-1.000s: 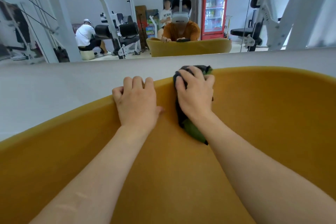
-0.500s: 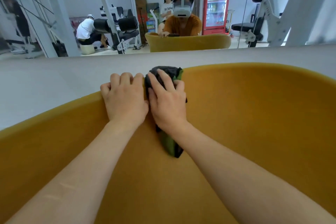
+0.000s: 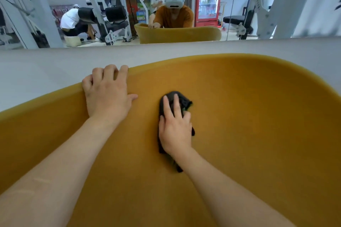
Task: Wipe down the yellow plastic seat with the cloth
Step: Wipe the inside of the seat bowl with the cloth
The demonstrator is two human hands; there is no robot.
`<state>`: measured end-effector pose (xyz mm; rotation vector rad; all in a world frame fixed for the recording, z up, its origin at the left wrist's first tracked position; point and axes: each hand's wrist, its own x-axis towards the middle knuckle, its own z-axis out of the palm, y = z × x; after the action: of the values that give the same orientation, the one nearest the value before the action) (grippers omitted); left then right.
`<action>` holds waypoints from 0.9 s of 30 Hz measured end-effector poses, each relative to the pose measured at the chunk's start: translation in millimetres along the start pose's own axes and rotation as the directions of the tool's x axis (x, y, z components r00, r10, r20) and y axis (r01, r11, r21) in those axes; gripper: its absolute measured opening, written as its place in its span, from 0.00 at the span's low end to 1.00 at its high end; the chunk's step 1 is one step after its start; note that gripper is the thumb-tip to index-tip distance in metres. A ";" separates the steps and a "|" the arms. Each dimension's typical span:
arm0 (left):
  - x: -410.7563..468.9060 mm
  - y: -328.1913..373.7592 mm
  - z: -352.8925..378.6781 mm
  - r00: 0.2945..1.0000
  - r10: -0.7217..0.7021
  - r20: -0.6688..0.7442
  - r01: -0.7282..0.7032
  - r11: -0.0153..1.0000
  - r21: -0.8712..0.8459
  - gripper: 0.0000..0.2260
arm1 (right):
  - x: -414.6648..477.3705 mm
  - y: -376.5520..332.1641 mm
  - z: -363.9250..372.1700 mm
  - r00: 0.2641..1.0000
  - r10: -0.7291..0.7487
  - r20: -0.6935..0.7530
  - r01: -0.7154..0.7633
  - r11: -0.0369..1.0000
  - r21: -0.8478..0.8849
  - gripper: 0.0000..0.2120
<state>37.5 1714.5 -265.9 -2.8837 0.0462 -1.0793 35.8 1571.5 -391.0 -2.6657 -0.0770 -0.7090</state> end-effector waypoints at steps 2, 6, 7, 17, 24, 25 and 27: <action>-7.0 -5.1 3.9 0.997 0.076 -0.016 -0.075 0.997 0.022 0.32 | -3.5 49.2 -16.8 0.972 -0.204 0.118 0.220 0.964 -0.146 0.26; -27.8 6.0 10.4 0.989 0.139 0.049 -0.144 0.983 0.114 0.33 | 0.7 181.7 -90.2 0.990 0.113 0.080 -0.061 0.876 -0.479 0.26; -37.8 15.9 13.6 0.974 0.157 0.164 -0.179 0.975 0.132 0.34 | -0.9 193.5 -100.5 0.988 0.148 0.041 -0.108 0.860 -0.499 0.26; -166.3 109.9 51.3 0.652 0.303 0.695 -0.290 0.946 -0.141 0.28 | -120.2 120.0 -83.0 0.663 -0.127 0.738 0.337 0.931 -0.142 0.26; -165.5 110.3 50.9 0.641 0.320 0.698 -0.273 0.945 -0.183 0.27 | -71.1 233.0 -171.7 0.912 0.149 0.382 0.144 0.755 -0.640 0.25; -166.0 112.6 49.6 0.631 0.312 0.710 -0.260 0.948 -0.185 0.27 | -85.9 225.1 -167.1 0.902 0.182 0.392 0.106 0.787 -0.608 0.25; -168.6 117.5 47.2 0.587 0.307 0.749 -0.239 0.950 -0.201 0.29 | -130.9 200.4 -148.4 0.858 0.220 0.464 0.046 0.867 -0.497 0.24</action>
<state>-59.3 1608.0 -419.9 -2.9880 0.4791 0.2859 -118.1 1336.0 -405.6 -3.2589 0.1078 0.0522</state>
